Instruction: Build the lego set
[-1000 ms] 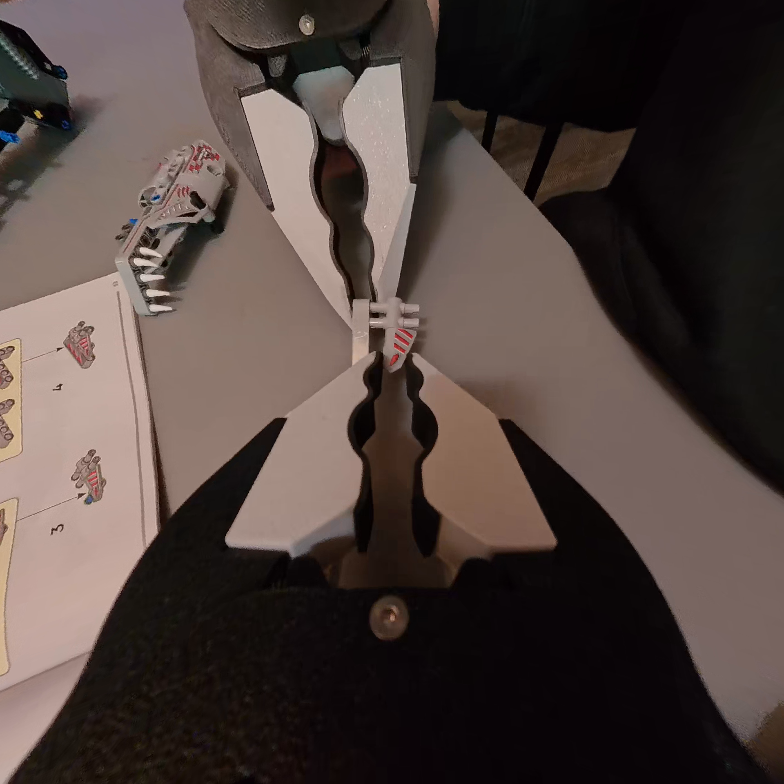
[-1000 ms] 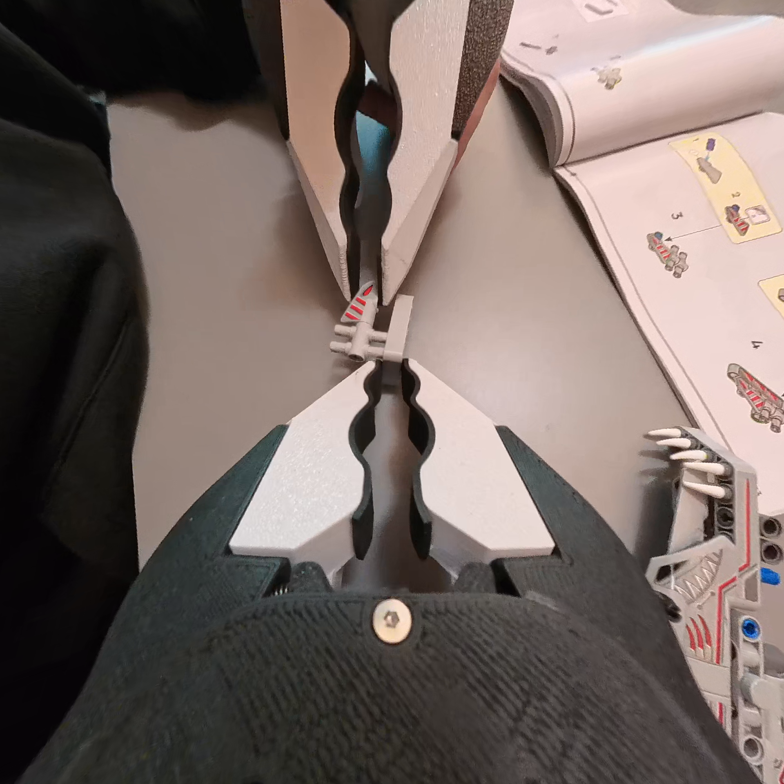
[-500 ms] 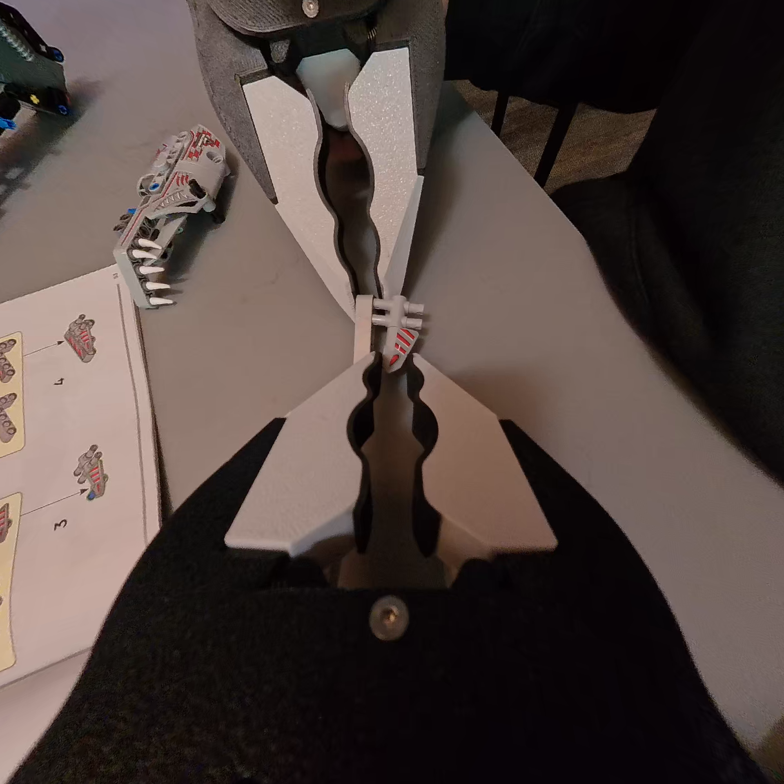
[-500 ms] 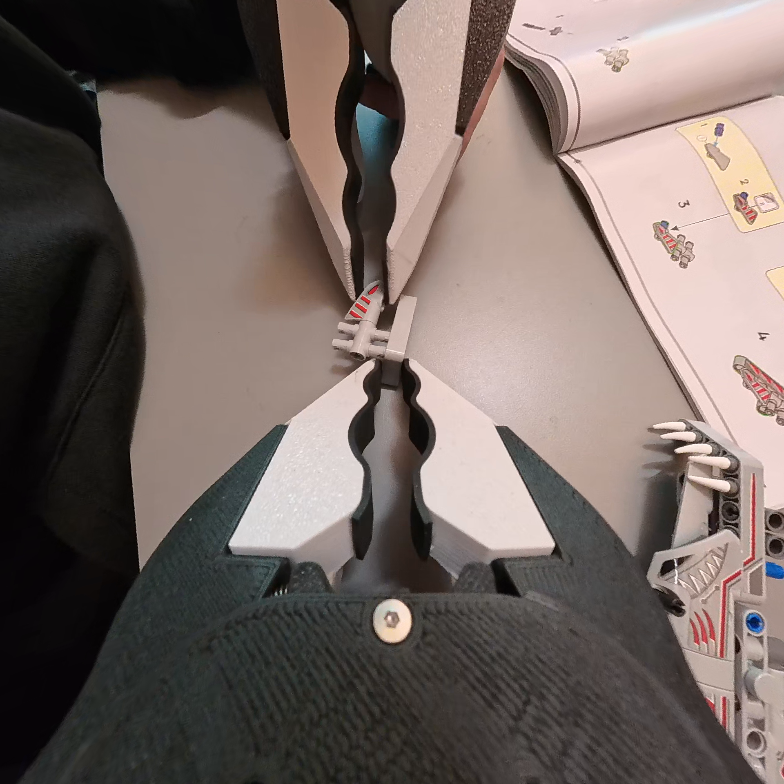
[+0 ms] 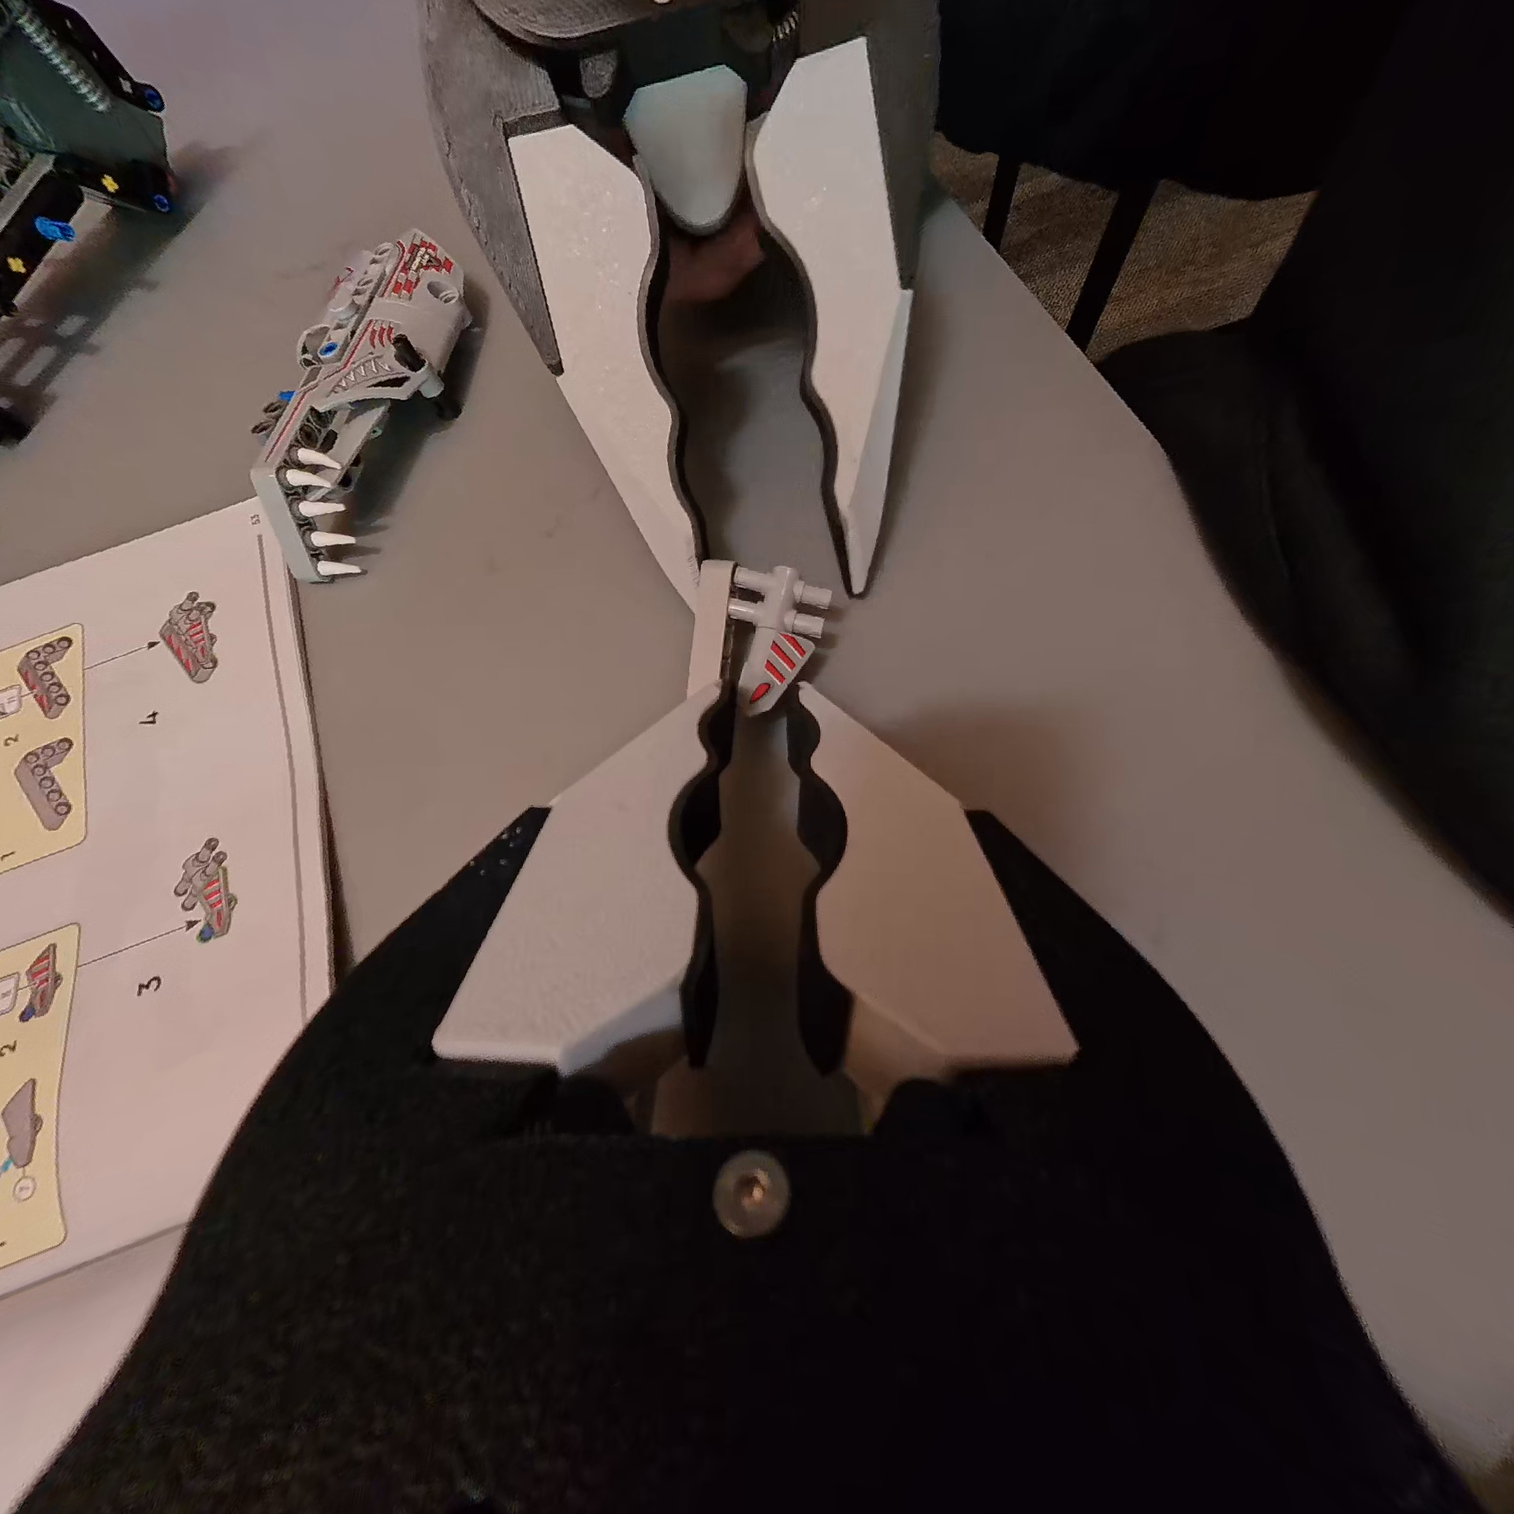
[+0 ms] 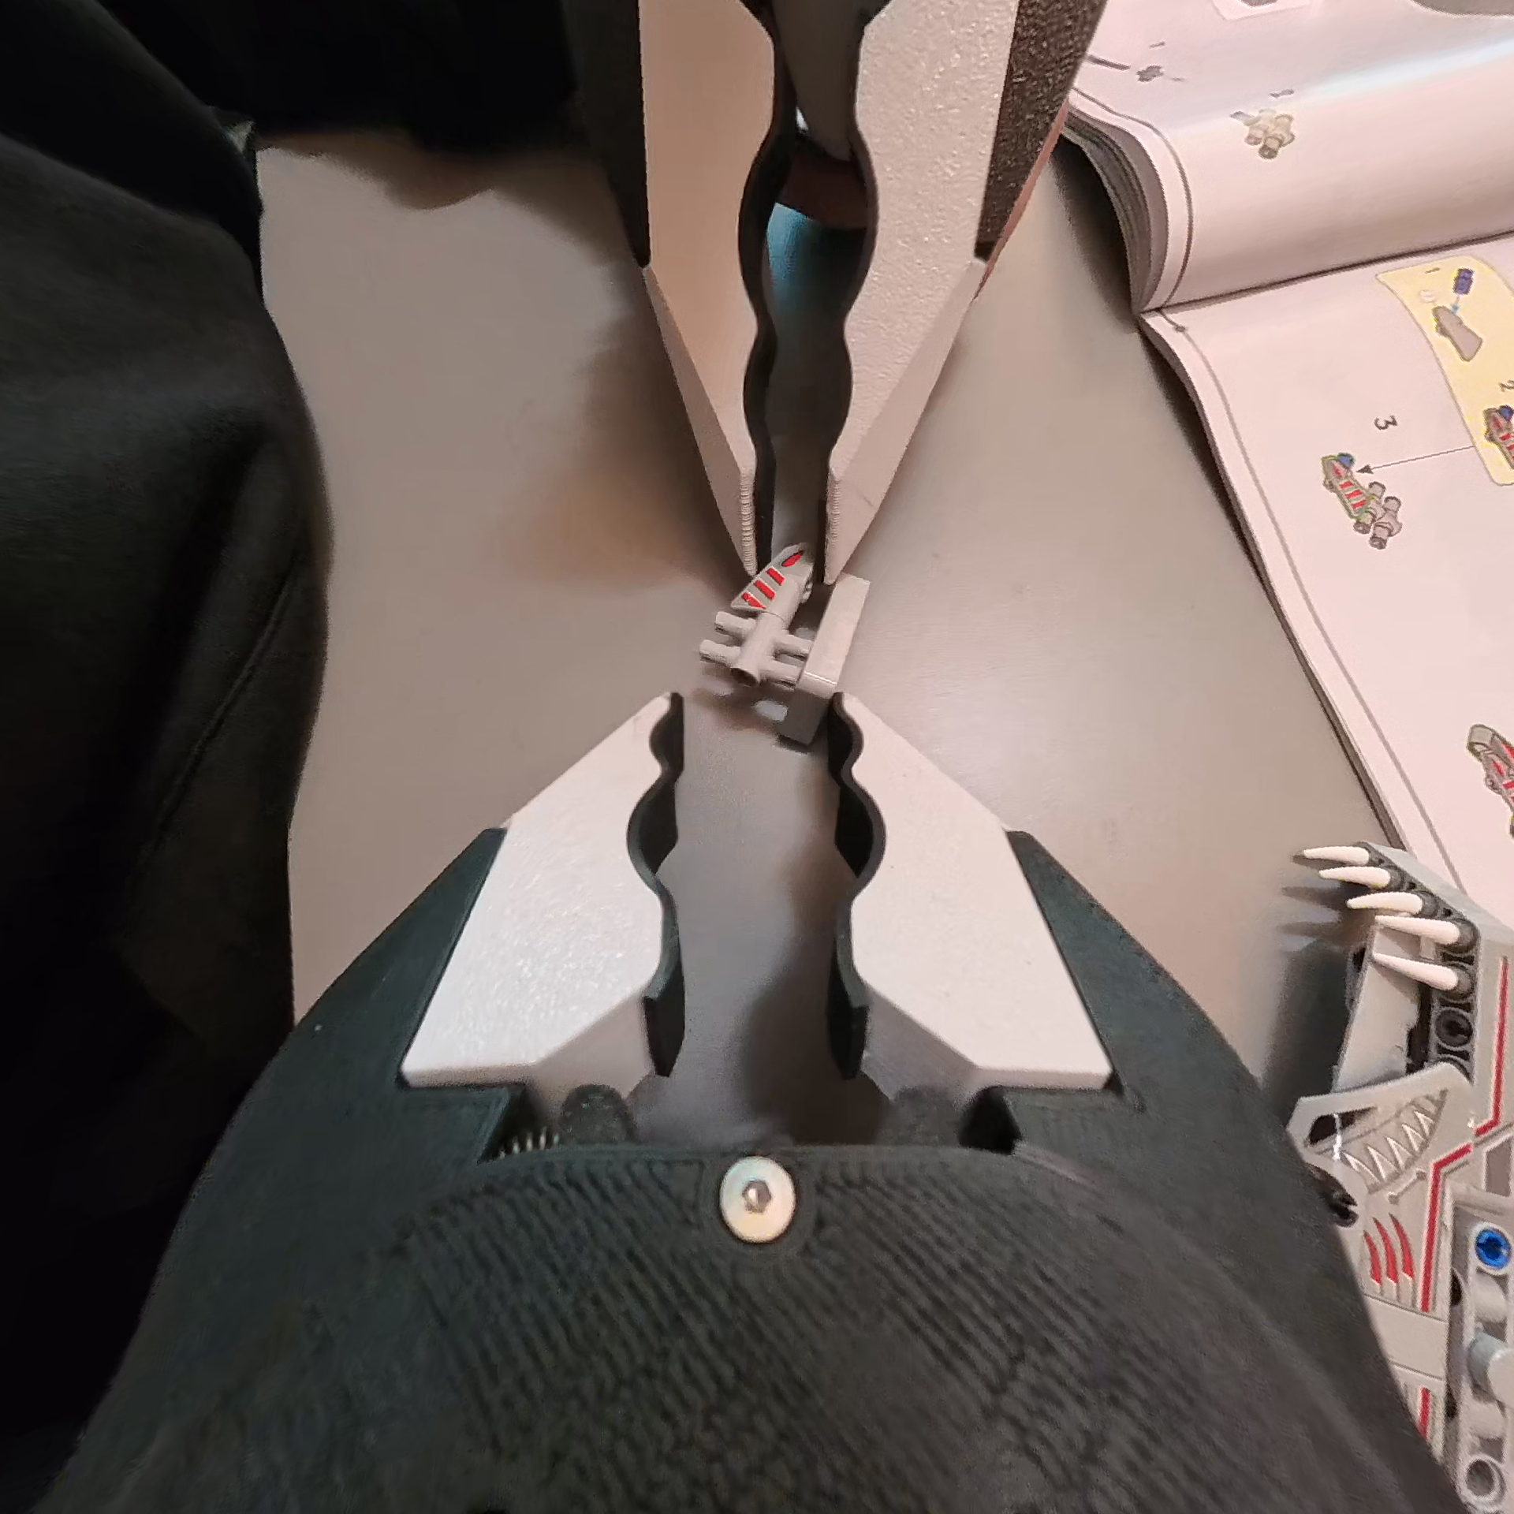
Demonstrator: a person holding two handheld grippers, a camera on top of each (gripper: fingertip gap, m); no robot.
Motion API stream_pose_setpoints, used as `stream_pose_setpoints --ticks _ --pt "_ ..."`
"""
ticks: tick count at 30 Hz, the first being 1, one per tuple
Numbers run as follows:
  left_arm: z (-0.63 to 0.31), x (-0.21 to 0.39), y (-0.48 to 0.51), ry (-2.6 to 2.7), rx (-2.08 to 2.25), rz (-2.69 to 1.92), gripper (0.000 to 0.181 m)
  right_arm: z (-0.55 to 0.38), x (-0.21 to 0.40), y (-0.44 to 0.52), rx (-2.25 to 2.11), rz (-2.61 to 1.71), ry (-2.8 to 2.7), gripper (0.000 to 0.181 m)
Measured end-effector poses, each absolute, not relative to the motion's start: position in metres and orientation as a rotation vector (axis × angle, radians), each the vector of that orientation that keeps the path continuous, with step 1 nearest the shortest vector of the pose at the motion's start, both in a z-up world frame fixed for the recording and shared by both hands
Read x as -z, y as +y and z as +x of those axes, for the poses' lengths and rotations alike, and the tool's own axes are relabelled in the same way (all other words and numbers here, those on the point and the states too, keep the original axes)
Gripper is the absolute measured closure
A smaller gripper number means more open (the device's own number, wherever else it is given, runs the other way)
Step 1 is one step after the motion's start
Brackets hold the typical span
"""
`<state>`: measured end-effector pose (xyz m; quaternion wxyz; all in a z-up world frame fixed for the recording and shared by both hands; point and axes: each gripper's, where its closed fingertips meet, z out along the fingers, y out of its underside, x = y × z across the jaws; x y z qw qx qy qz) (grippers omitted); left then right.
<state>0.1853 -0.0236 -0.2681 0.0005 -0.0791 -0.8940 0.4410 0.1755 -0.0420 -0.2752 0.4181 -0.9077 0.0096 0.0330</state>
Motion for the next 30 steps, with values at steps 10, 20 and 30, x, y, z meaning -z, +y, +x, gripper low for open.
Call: stream_pose_setpoints --ticks 10,20,30 --pt "0.190 0.266 -0.024 -2.824 -1.415 -0.218 0.172 0.181 0.273 -0.037 -0.119 -2.258 0.143 0.144" --pt "0.196 0.268 -0.024 -2.861 -1.411 -0.169 0.172 0.191 0.275 -0.035 -0.042 -2.260 0.210 0.150" --pt "0.200 0.271 -0.022 -2.806 -1.344 0.033 0.174 0.192 0.271 -0.035 -0.030 -2.237 0.211 0.162"
